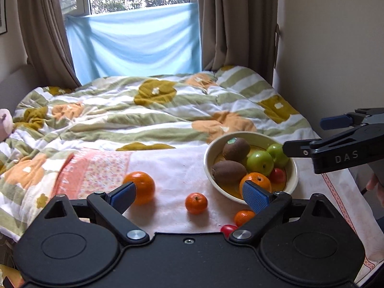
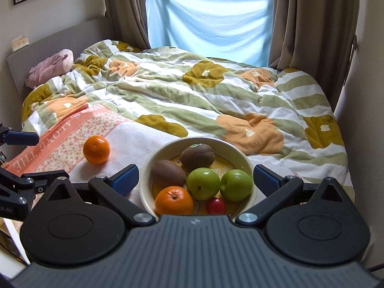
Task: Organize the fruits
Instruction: 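Move both tools back toward the fruit left on the cloth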
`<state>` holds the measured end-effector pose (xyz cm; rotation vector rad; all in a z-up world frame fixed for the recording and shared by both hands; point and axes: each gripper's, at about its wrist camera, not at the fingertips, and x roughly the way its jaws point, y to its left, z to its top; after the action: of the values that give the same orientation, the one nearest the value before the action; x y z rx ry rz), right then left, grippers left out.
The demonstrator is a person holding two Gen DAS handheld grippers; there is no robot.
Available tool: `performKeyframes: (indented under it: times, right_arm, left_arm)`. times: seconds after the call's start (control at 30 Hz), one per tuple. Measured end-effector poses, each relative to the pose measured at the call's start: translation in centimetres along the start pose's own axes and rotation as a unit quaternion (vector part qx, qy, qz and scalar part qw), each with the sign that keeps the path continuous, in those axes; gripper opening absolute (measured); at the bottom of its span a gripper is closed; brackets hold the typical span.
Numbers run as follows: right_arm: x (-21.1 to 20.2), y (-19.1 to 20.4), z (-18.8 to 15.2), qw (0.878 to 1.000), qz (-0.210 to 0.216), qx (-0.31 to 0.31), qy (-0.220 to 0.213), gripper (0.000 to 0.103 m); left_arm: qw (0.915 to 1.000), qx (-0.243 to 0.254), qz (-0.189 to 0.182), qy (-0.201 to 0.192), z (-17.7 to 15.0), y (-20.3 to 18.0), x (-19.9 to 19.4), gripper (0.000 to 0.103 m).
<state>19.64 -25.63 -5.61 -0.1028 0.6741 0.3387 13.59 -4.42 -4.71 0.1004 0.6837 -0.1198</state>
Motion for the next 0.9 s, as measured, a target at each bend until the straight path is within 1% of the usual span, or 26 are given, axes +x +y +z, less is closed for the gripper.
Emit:
performKeyframes:
  times: [0.1,0.2,0.3,0.37,0.5,0.63,0.73,0.9]
  right_arm:
    - [-1.2,0.7,0.2,1.000,0.008,0.009,-0.001,0.103]
    - [-2.1,2.0,0.3,1.000,0.004,0.014,-0.003,0.103]
    - [-2.5,3.6,0.6,1.000,-0.003,0.022,-0.004,0.103]
    - [-2.5,4.7,0.8,0.999,-0.013,0.037,0.003,0.103]
    - [-2.2,7.0,0.9,0.997,-0.017,0.079,0.012,0.103]
    - [-0.9,9.2,0.8,0.994,-0.037,0.094,0.028,0.103]
    - [0.4,10.5,0.5,0.991,-0.050,0.114,0.044,0.103]
    - [2.5,12.3,-0.1,0.985,-0.083,0.143,0.056,0.103]
  left_arm:
    - [0.9999,-0.004,0.008,-0.012,-0.1,1.0,-1.3,0.097]
    - [0.9998,-0.005,0.012,-0.017,-0.1,2.4,-2.1,0.097]
    - [0.9997,-0.002,0.011,-0.020,-0.1,4.0,-2.3,0.097]
    - [0.9997,0.001,0.007,-0.022,0.1,5.2,-2.4,0.097]
    - [0.9996,0.016,-0.007,-0.020,0.1,7.4,-2.2,0.098]
    - [0.9981,0.047,-0.035,-0.017,0.0,9.0,-1.3,0.103]
    - [0.9962,0.071,-0.050,-0.012,-0.2,10.1,-0.1,0.103]
    - [0.9914,0.107,-0.075,0.000,-0.6,11.9,2.9,0.103]
